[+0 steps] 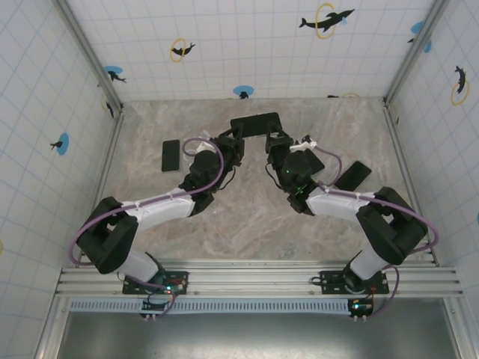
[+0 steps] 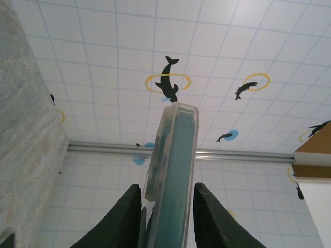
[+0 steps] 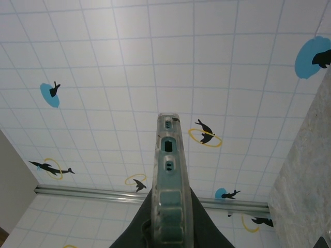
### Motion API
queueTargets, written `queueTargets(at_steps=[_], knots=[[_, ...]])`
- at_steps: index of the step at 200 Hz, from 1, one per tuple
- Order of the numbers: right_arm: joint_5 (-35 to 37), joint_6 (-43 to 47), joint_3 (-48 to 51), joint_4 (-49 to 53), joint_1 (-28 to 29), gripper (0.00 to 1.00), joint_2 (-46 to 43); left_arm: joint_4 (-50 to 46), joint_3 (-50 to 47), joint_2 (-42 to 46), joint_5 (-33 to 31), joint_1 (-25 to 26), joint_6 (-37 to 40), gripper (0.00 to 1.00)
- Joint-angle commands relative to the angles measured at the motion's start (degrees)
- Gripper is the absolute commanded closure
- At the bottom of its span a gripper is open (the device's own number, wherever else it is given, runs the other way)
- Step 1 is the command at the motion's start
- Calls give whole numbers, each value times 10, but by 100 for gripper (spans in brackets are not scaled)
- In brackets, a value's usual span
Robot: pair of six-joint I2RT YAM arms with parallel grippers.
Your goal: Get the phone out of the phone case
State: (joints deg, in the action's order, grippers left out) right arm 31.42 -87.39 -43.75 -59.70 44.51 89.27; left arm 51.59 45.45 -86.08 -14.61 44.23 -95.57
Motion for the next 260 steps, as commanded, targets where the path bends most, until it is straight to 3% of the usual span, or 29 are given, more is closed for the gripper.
queueTargets(at_steps=[1,60,97,139,163,198,215,237,260], knots=[[23,-17,2,-2,3,100,-34,37,24,-9,-2,4,-10,78],[16,-12,6,2,2,100,-41,41,27,-16,16,5,-13,94],[-8,2,11,-14,-5,63,-41,8,40,-10,36,4,16,100],[-61,79,29,16,-26,42,-69,-22,28,15,74,-18,44,100],[-152,130,33,67,-57,35,-89,-71,52,29,148,-49,104,100],[-286,198,43,136,-112,35,-120,-118,90,40,291,-120,191,100],[-363,208,58,114,-144,36,-128,-130,100,41,362,-156,218,100],[-458,212,65,53,-170,36,-128,-141,100,53,391,-184,241,100],[-504,201,70,-4,-173,37,-122,-120,122,47,428,-196,231,100]])
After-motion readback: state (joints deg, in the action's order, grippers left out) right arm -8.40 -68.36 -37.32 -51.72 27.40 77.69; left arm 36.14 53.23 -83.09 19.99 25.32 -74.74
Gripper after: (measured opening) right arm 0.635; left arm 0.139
